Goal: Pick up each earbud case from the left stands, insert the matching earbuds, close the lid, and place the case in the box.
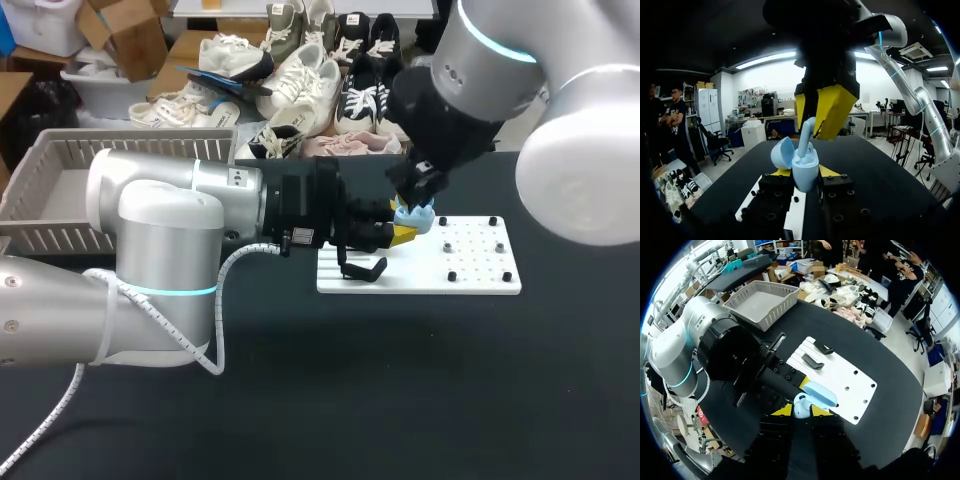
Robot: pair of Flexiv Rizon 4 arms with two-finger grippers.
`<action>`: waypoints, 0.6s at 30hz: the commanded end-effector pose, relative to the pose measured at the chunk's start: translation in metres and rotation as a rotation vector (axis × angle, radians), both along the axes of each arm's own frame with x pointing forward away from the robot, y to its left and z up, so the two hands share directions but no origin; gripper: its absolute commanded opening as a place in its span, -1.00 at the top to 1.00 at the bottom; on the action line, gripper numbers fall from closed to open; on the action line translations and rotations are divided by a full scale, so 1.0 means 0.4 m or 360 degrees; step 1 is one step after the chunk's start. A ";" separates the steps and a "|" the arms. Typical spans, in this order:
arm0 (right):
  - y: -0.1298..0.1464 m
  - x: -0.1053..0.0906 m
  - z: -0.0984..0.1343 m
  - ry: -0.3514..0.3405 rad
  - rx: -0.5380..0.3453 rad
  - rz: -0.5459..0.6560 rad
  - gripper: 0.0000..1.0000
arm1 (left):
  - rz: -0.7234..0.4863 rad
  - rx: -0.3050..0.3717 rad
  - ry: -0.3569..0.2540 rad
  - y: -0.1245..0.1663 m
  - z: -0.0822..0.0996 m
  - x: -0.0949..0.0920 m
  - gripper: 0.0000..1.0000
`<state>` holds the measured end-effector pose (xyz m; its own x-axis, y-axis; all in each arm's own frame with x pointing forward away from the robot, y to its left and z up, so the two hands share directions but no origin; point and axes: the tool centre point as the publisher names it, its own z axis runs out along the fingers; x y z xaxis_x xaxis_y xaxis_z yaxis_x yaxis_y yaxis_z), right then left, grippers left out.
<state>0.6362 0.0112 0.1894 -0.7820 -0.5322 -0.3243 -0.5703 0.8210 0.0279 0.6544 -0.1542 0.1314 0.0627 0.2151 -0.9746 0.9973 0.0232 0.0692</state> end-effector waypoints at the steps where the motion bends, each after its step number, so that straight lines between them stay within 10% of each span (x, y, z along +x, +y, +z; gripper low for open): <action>1: 0.005 -0.002 -0.005 -0.0004 -0.0011 -0.0015 1.00 | 0.0012 -0.0002 -0.0004 -0.003 -0.002 -0.003 1.00; 18: 0.011 0.003 -0.023 0.0023 -0.0024 -0.0020 1.00 | 0.0012 -0.0002 -0.0004 -0.003 -0.002 -0.003 1.00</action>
